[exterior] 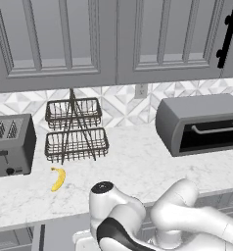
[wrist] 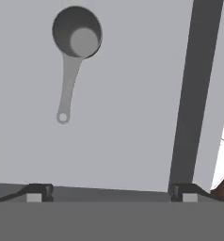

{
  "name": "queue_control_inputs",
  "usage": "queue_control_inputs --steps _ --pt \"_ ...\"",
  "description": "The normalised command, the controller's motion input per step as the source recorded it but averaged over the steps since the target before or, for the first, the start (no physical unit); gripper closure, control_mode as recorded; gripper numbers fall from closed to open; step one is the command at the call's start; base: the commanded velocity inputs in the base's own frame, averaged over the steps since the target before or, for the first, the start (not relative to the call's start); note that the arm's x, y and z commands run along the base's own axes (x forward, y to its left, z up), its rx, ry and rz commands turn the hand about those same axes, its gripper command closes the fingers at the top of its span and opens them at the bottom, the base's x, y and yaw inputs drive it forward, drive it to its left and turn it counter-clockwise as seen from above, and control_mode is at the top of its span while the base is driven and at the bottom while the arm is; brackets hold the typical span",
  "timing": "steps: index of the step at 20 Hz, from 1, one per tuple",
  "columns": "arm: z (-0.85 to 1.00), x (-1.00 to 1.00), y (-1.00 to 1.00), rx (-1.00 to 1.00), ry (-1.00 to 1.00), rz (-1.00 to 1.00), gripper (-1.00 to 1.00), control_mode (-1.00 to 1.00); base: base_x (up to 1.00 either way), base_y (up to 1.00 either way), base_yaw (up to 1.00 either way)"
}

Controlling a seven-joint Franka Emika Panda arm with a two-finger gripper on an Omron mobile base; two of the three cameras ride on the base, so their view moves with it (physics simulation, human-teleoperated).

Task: Pick the measuring cup from the drawer and place it on the counter.

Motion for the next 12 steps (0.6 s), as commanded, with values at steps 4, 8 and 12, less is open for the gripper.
queue_control_inputs --steps 4,8,12 --pt "-0.49 0.32 0.0 0.0 -0.11 0.0 -1.0 -1.0 0.0 0.0 0.0" --pt "-0.38 0.49 0.03 0.0 -0.02 0.0 -1.0 -1.0 0.0 0.0 0.0" --pt "-0.38 0.33 0.18 0.0 0.0 0.0 -1.0 -1.0 0.0 0.0 0.0"
